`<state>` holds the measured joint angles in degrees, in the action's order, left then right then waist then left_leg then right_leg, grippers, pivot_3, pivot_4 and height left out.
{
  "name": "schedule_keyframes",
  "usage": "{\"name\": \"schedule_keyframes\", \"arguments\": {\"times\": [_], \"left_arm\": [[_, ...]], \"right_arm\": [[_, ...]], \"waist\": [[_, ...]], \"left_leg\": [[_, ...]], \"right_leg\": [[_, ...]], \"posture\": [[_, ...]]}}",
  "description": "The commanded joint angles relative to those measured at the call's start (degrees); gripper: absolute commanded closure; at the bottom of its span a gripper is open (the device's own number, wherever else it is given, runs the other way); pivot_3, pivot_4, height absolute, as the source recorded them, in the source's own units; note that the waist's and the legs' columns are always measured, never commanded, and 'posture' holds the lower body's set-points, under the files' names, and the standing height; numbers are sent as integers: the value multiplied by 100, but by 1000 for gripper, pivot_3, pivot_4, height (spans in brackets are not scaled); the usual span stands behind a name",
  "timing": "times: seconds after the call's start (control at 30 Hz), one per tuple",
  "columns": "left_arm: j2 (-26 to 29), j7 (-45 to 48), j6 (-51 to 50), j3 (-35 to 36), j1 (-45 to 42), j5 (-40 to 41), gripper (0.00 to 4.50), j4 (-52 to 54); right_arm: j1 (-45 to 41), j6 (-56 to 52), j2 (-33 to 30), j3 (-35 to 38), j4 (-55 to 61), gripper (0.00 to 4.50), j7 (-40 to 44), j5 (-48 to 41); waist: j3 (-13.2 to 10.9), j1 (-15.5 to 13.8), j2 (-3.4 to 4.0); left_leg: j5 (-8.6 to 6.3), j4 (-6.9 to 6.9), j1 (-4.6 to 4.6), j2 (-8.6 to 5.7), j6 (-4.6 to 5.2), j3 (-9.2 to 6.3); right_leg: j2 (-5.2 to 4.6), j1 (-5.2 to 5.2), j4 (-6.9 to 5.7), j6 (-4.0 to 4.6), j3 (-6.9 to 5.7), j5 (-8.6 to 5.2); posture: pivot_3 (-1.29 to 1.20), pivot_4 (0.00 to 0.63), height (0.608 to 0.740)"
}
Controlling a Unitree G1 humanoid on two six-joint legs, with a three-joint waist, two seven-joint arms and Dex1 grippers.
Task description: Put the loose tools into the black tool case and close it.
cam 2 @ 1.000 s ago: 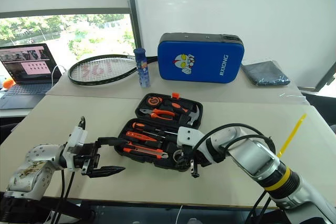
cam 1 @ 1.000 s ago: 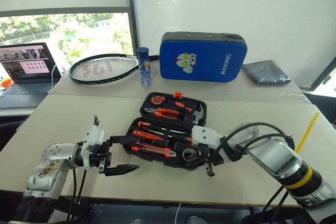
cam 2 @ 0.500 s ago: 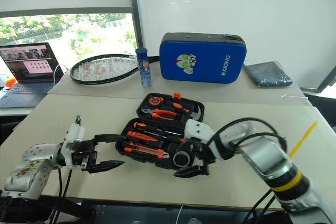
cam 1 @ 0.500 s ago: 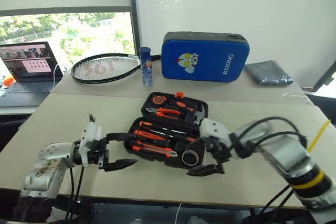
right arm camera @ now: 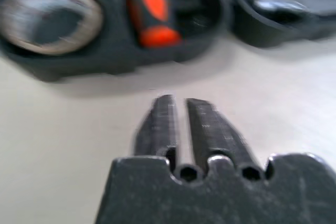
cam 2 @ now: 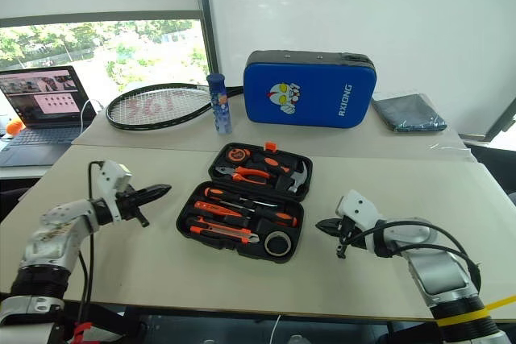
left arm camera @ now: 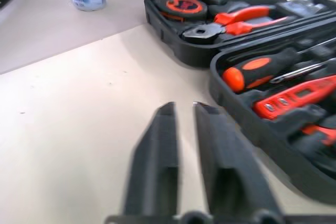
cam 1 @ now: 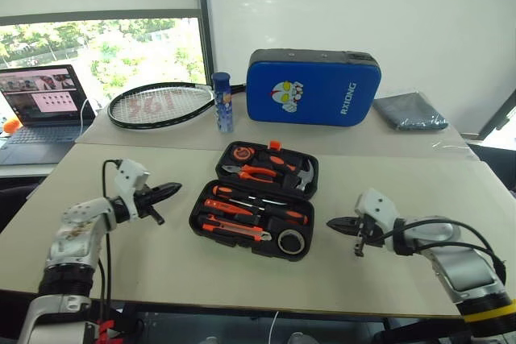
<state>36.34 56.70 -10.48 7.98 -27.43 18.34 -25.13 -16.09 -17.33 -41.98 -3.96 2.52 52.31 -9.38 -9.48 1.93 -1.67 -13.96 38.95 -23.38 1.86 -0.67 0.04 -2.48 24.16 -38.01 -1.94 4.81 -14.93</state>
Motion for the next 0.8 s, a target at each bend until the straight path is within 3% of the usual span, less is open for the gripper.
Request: {"name": "schedule_keyframes", "arguments": {"times": [0.03, 0.17, 0.37, 0.57, 0.8], "left_arm": [[-236, -248, 21, -375, -239, -345, 4471, -23], [-332, -437, -219, -588, -332, -553, 4471, -54], [-380, 201, -653, -867, -3, -255, 4471, 675], [-205, 681, -887, -997, 572, -88, 4471, 1512], [-67, 601, -1178, -895, 1173, -30, 4471, 2248]], "right_arm": [[-305, 353, 275, -163, -222, 4425, -470, 433], [-416, 102, 454, -328, -184, 4425, -519, 521], [-455, -47, 664, -398, -10, 4425, -605, 528], [-289, -344, 481, -384, 445, 4425, -375, 415], [283, -1046, 275, -420, 1372, 4425, -269, 275]], "waist": [[0, 8, 0], [0, 21, 0], [0, 22, 0], [0, 13, 0], [0, 6, 1]], "left_leg": [[0, 0, -1, 0, 0, 0], [1, 0, -2, 0, -1, -2], [1, 0, -1, 0, -1, -3], [0, 0, -1, 0, -1, -2], [-1, -5, 0, 2, 0, -3]], "right_leg": [[0, 1, 0, 0, 0, 0], [1, 1, -3, 1, 0, 0], [0, -1, -3, 1, -1, 0], [-1, -2, -2, 0, 0, 0], [-1, -3, 1, 0, -1, 0]], "posture": [[0, 150, 740], [0, 150, 740], [0, 150, 740], [0, 150, 740], [0, 150, 740]]}}
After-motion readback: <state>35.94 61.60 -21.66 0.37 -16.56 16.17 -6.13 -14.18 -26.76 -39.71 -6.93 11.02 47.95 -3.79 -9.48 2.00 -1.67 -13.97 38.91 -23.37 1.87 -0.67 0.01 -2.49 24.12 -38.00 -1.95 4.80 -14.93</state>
